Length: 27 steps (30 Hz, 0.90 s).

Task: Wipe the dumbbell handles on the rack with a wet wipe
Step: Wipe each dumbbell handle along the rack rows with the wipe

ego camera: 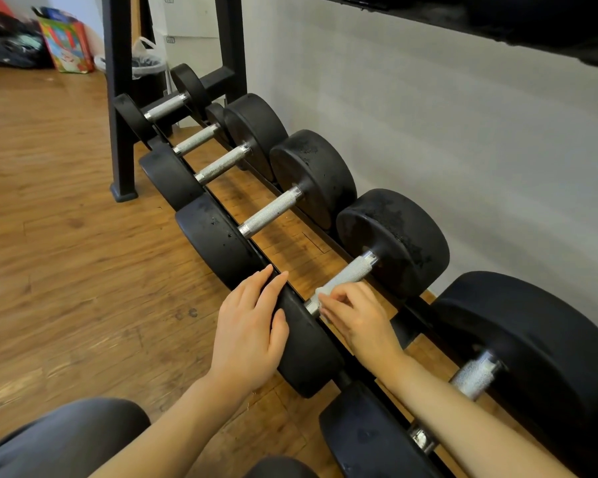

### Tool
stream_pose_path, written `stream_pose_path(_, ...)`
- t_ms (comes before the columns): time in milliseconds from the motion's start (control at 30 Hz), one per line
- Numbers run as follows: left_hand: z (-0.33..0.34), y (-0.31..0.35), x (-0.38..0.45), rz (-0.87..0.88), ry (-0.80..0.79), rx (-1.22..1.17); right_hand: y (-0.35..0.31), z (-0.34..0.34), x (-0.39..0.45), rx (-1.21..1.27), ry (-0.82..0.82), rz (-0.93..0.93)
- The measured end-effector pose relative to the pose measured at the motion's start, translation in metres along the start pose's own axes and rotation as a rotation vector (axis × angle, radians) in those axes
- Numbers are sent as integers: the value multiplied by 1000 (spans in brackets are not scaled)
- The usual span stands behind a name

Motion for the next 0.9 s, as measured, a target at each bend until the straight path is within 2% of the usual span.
stream_pose_path(133, 1, -1, 0, -6, -2, 0, -7, 2, -1, 58, -96, 2)
stream_pose_path(233, 2, -1, 0, -8, -8, 1, 2, 5, -1, 122, -110, 173)
stream_pose_path(333, 1, -1, 0, -11, -5, 0, 1, 2, 1, 189, -164, 260)
stream_pose_path(400, 1, -1, 0, -9, 4, -7, -5, 3, 1, 278, -263, 300)
stream_pose_path(467, 1, 0, 0, -8, 11, -16, -4, 3, 1, 287, -281, 288)
stream_pose_path(567, 1, -1, 0, -5, 17, -19, 4, 0, 4, 136, -131, 214)
stream_pose_path(667, 2, -1, 0, -9, 18, -18, 8, -8, 7, 255, 17, 325)
stream_pose_path(733, 2, 0, 0, -10, 16, -17, 5, -9, 7, 306, 25, 368)
stream_pose_path(867, 2, 0, -1, -18, 23, -24, -4, -5, 6, 455, -139, 515)
stream_pose_path(900, 3, -1, -1, -14, 28, -25, 0, -6, 7, 483, -116, 539)
Point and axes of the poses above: each hand's wrist, its own x-axis towards the middle knuckle, its own z-axis out of the palm, y = z × x, the point moved 1 cm from there along x, towards the middle knuckle, and after that the axes turned 11 degrees about y, right-handed, at the moved point
